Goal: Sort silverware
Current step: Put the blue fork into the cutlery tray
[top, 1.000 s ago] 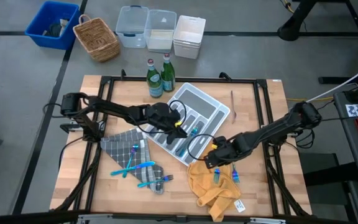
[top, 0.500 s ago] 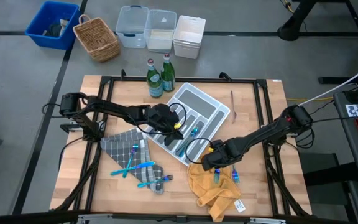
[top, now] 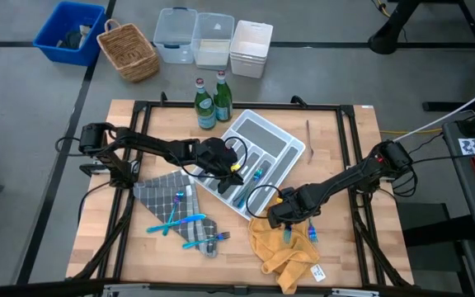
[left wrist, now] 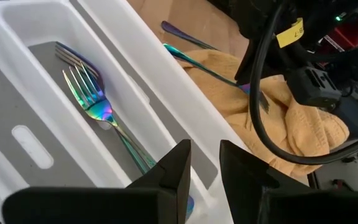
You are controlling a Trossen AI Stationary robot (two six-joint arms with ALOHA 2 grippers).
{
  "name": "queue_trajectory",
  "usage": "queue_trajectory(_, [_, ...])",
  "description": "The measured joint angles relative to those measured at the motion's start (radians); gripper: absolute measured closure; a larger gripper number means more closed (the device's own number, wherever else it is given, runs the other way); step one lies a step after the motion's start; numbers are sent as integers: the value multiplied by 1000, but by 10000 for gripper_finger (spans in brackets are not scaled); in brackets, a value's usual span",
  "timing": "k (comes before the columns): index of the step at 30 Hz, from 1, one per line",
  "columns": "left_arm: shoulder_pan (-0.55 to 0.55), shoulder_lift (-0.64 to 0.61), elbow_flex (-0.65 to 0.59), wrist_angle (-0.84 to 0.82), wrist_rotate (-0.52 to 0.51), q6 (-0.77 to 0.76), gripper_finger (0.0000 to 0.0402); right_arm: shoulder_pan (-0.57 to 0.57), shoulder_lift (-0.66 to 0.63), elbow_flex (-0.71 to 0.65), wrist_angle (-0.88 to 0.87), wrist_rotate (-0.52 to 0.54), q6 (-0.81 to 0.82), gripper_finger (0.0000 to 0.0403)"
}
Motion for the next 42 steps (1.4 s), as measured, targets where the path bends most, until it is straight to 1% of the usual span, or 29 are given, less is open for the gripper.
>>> queue_trajectory(5, [0,0,0,0,0,0,327,0,0,0,-1,-9,1,311])
queue_trajectory(8, [0,0,0,-1,0,7,327,0,0,0,-1,-9,1,288])
queue_trajectory(11, [0,0,0,-1,0,9,327,0,11,0,4,-8,1,278])
queue_trajectory(18, [0,0,0,-2,0,9,327,0,26,0,15,-6,1,277])
queue_trajectory(20, [0,0,0,-2,0,8,327,0,26,0,3,-4,1,284])
queue_trajectory(23, [0,0,0,-1,0,9,327,0,26,0,-1,-8,1,304])
queue_trajectory(27, [0,0,0,-1,0,8,327,0,26,-27,45,-8,1,329])
queue_trajectory(30, [0,0,0,-2,0,8,327,-1,25,-51,78,-28,1,338])
queue_trajectory(34, [0,0,0,-1,0,8,327,-1,25,-58,76,-34,1,354])
queue_trajectory(39, [0,0,0,-1,0,7,327,-1,25,-58,80,-34,1,395])
queue_trajectory(42, [0,0,0,-1,0,10,327,-1,24,-58,80,-33,-3,396])
